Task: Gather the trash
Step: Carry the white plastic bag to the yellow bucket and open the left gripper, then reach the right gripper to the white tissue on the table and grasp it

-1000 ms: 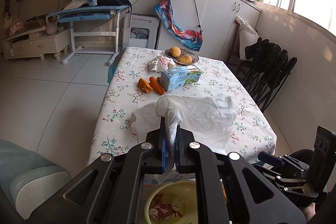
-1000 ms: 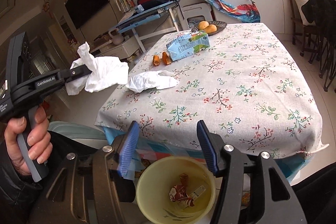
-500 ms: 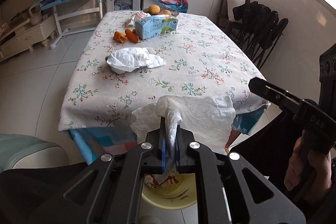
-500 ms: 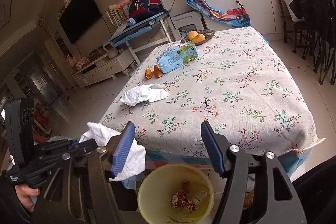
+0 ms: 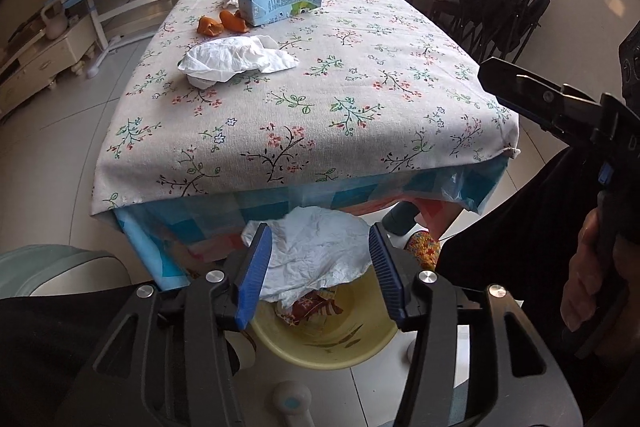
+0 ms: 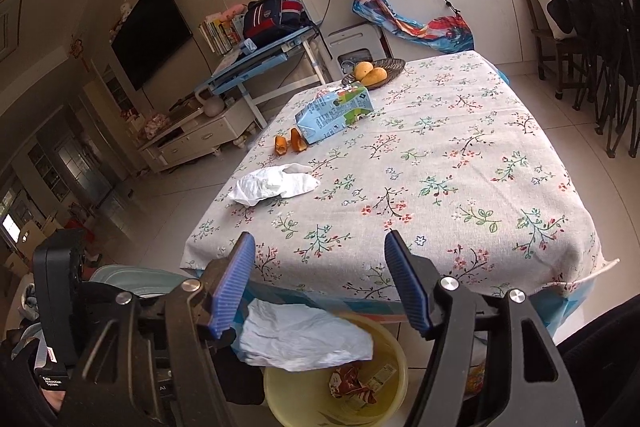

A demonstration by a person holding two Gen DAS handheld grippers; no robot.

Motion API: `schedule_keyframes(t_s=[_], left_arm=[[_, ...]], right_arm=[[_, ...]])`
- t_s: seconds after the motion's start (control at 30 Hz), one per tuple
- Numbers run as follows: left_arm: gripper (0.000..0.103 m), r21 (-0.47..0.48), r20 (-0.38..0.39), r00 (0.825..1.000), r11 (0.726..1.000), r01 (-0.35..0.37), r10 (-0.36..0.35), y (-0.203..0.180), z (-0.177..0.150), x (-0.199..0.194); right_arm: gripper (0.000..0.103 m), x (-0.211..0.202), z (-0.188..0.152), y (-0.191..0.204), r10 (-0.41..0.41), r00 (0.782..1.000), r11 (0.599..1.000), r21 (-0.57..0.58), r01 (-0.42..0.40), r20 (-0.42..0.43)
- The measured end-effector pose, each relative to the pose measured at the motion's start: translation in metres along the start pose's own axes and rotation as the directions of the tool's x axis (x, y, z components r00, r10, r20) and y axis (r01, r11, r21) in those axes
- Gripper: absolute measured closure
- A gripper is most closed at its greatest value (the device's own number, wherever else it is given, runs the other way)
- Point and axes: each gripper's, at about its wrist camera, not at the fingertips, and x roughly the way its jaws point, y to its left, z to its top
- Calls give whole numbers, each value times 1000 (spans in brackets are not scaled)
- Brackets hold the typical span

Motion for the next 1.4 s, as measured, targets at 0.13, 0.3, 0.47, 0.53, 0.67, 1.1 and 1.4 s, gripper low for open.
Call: schedule_keyframes(t_s=[0.13,0.3,0.47,0.53,0.67,1.1,1.4], left_arm=[[51,-24,33,999,1000,7,-6,4,3,-7],[50,-62,78,997,998,4,1,11,6,-15],[48,-130,126,991,991,-18,35,24,10,-23],[48,-158,144,988,987,-27,50,29,11,-27],[48,-209,167,982,977,-48,84,39,11,-31],[45,-371,194,971,926,-62,142,72,10,-36],[44,-396,208,965,916,-63,157,76,8,-38]], right_arm=[[38,0,0,0,-1,1000,1000,-1,1,0],[37,0,0,-1,-1,1000,1000,-1,1,-1],[37,1,-1,-1,-3,1000,1000,-6,3,-2],[37,1,-1,-1,-4,1000,1000,-9,4,-2],[37,2,-2,3,-13,1000,1000,-25,13,-1],[36,12,-7,30,-112,994,973,-204,106,-18],[36,16,-13,50,-125,992,947,-299,116,-10]])
